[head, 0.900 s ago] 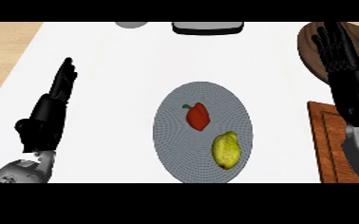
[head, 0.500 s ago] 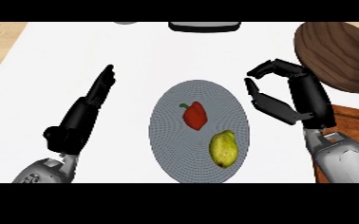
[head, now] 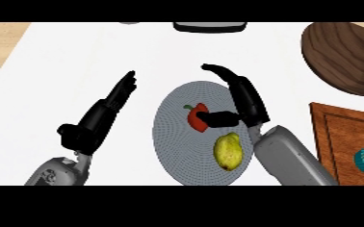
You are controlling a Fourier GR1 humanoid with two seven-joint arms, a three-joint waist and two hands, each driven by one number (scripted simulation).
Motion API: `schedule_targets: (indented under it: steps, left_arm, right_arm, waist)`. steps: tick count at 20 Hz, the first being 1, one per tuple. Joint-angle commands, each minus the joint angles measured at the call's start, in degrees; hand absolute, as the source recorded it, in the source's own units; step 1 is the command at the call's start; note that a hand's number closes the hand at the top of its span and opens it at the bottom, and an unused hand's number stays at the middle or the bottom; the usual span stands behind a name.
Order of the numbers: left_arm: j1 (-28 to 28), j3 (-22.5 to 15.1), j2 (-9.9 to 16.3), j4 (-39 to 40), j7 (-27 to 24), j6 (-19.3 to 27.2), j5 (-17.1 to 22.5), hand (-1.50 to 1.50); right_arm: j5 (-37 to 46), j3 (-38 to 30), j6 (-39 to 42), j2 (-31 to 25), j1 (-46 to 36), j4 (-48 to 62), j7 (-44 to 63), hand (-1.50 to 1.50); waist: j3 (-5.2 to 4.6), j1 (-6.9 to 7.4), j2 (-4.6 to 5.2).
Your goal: Pick the bell pepper from the placemat and place it in the bowl
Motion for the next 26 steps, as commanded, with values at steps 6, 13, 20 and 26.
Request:
schedule_targets:
  steps: [6, 13, 20, 26]
  left_arm:
    - [-0.37, -0.37, -1.8, 3.08, -0.69, -0.74, -0.68, 0.0]
    - [1.46, -0.51, -1.65, 2.68, -1.72, -1.77, -0.81, 0.0]
    - [2.21, -1.48, -3.2, 0.47, -0.26, -0.62, -3.51, 0.0]
    - [2.6, 1.68, -3.91, 2.98, -2.96, -2.93, -2.89, 0.0]
  right_arm:
    - [8.08, 8.9, 23.39, -7.76, -15.39, 2.17, 23.09, -1.5]
    - [-5.66, 8.41, 48.25, -1.01, -24.52, 5.59, 42.47, -1.5]
    - [-11.84, 4.62, 53.52, 7.24, -29.91, 10.37, 56.18, -1.5]
    - [-9.73, 5.77, 52.63, 8.6, -26.91, 8.62, 56.96, -1.5]
  waist:
    - [-0.2, -0.84, -0.63]
    - [-0.1, -0.12, -0.54]
    - [0.04, -0.24, -0.36]
    - [0.05, -0.79, -0.35]
